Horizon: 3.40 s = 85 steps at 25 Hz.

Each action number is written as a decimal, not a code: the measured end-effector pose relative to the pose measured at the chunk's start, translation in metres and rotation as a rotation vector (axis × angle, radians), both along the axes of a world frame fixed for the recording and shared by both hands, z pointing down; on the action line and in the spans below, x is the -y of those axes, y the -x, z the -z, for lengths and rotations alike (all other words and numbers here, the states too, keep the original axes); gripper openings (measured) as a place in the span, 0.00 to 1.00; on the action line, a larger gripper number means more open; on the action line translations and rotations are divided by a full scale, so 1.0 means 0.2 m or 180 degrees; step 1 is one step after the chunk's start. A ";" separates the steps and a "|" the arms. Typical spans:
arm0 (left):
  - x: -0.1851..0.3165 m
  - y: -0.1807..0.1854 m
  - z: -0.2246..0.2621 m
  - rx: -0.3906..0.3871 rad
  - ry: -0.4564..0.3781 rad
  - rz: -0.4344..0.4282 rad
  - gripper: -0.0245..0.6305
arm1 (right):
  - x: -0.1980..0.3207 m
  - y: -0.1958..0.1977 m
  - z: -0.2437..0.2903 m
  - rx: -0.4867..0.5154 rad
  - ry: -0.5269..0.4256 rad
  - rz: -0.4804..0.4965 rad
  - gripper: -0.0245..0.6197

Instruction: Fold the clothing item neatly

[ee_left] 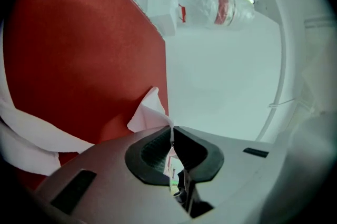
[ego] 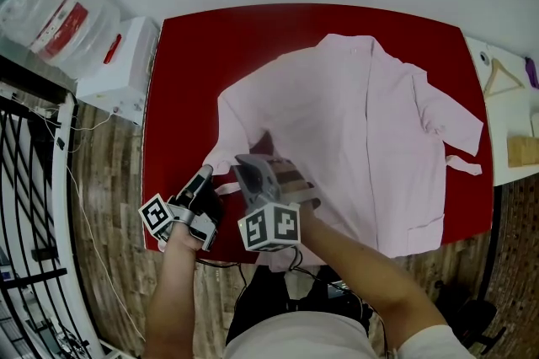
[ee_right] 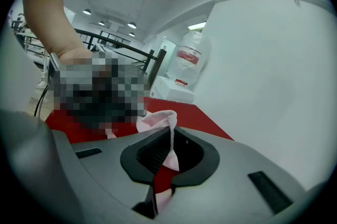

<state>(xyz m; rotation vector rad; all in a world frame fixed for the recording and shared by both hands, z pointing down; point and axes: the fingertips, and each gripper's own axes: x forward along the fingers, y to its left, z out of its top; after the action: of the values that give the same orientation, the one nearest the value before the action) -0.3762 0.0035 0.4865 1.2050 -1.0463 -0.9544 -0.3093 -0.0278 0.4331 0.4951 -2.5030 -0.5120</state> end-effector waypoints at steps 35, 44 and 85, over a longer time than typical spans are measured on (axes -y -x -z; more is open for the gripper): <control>0.94 -0.84 0.83 0.2414 -0.1205 -0.1566 0.06 | 0.40 -0.67 0.32 0.0961 0.0777 -0.0811 0.08; 1.10 -1.11 0.80 0.2508 -0.1186 -0.1850 0.06 | 0.54 -0.89 0.30 0.1050 0.0877 -0.1045 0.08; 1.22 -1.55 0.15 0.2687 -0.0742 -0.2774 0.23 | 0.85 -1.80 -0.47 0.1608 0.2617 -0.2807 0.16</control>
<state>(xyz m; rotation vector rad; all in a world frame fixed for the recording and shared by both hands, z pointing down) -0.0666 -0.2408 0.4569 2.0944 -0.8699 0.1636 0.0515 -0.1981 0.5264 1.3526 -2.2973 1.0285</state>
